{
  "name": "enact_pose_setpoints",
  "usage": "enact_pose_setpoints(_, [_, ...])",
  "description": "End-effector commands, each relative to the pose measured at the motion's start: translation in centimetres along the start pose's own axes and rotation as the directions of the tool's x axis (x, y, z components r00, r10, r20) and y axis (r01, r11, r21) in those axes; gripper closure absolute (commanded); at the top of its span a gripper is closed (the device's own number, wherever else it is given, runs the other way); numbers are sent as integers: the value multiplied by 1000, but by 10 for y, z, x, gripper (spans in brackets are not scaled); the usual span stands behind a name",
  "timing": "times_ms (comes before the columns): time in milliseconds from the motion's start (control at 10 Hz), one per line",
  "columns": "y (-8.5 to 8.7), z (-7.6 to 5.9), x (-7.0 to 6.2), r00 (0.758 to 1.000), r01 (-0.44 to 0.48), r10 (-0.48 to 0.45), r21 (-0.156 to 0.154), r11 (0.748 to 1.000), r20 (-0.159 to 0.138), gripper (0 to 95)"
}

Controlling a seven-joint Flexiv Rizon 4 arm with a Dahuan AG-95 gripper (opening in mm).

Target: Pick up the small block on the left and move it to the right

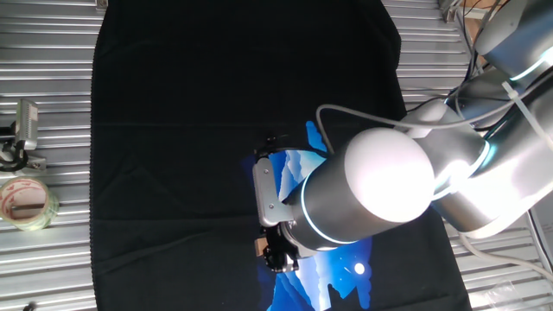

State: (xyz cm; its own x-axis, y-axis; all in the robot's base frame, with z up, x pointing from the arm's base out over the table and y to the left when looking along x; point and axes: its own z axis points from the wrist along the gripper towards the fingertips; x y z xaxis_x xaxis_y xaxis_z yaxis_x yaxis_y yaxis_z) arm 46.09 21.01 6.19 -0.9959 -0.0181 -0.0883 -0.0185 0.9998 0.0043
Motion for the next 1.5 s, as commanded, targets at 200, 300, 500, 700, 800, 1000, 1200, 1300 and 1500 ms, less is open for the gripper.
enact_pose_setpoints(200, [0,7,0,1000,-1,1,1,1000,8,950])
enact_pose_setpoints(300, [0,9,1,1000,1,-1,3,1000,11,950])
enact_pose_setpoints(500, [-1,13,2,999,-23,23,-7,1000,23,950])
enact_pose_setpoints(700, [-1,16,3,999,-37,37,-5,999,26,950])
enact_pose_setpoints(800, [-1,17,3,999,-40,40,-3,999,27,950])
enact_pose_setpoints(1000, [-1,19,3,999,-39,39,-4,999,30,950])
enact_pose_setpoints(1200, [-2,22,4,999,-41,41,-4,999,35,950])
enact_pose_setpoints(1300, [-3,23,4,998,-47,47,-6,999,38,950])
enact_pose_setpoints(1500, [-4,25,4,998,-47,47,-7,999,38,950])
